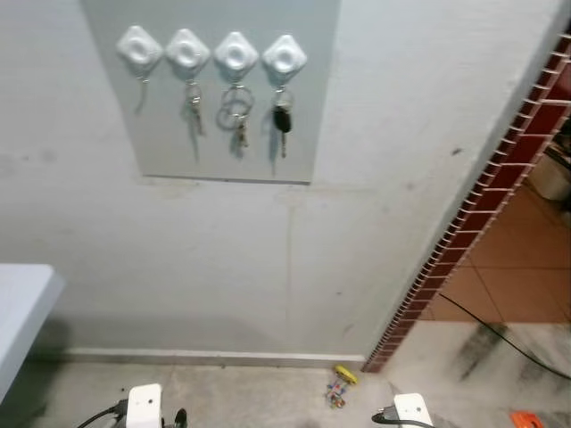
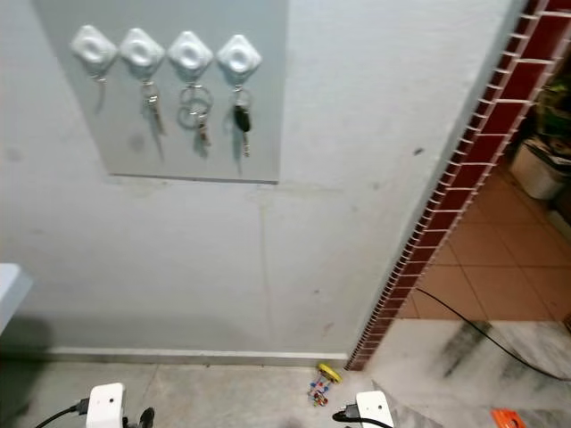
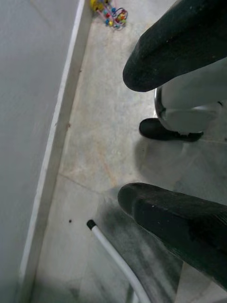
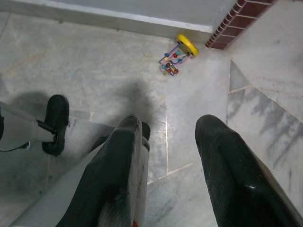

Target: Hang keys on a hook

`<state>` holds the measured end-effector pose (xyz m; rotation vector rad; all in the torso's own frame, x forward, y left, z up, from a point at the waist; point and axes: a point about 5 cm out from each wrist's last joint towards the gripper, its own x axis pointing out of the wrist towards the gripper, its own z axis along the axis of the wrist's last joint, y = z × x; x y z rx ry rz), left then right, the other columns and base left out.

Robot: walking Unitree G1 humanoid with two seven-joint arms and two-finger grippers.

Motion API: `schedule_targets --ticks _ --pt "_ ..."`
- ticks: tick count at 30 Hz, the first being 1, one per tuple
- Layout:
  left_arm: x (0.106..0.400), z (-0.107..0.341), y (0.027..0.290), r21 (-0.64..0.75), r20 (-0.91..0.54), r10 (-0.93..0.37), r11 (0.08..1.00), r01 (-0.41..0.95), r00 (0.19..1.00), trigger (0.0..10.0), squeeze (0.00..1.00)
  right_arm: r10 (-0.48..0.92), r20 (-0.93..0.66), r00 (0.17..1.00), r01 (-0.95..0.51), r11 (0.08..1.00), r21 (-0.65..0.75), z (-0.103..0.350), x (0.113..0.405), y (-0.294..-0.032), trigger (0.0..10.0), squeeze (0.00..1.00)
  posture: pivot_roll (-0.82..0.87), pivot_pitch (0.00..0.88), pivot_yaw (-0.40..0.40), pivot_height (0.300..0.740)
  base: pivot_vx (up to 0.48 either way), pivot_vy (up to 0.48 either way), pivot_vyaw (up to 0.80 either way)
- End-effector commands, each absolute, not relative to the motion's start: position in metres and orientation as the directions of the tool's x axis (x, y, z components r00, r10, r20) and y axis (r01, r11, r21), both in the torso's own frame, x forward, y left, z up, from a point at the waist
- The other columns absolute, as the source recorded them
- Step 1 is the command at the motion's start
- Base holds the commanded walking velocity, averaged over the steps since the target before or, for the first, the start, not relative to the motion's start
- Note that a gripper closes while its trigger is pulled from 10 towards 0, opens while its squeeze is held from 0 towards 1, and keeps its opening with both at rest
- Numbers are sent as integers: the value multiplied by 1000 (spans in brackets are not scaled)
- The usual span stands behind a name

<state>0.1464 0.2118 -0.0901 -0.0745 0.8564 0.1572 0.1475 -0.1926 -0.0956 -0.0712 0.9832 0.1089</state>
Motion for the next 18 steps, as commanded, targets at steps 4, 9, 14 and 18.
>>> schedule_targets --ticks 4,9,14,18 --pt "150 -89 211 3 -758 102 988 -153 644 10000 0 41 -838 543 -126 991 -33 -96 147 -195 10000 0 -82 0 -11 728 0 0 800" --pt "152 -89 209 5 -758 96 990 -142 645 10000 0 42 -840 541 -135 990 -37 -96 147 -196 10000 0 -81 0 -16 728 0 0 800" --pt "151 -89 209 8 -759 96 990 -138 644 10000 0 40 -841 539 -136 990 -39 -96 146 -199 10000 0 -83 0 -20 728 0 0 800" --pt "151 -89 209 10 -761 96 991 -137 642 10000 0 39 -844 535 -137 990 -41 -96 145 -200 10000 0 -83 0 -21 728 0 0 800"
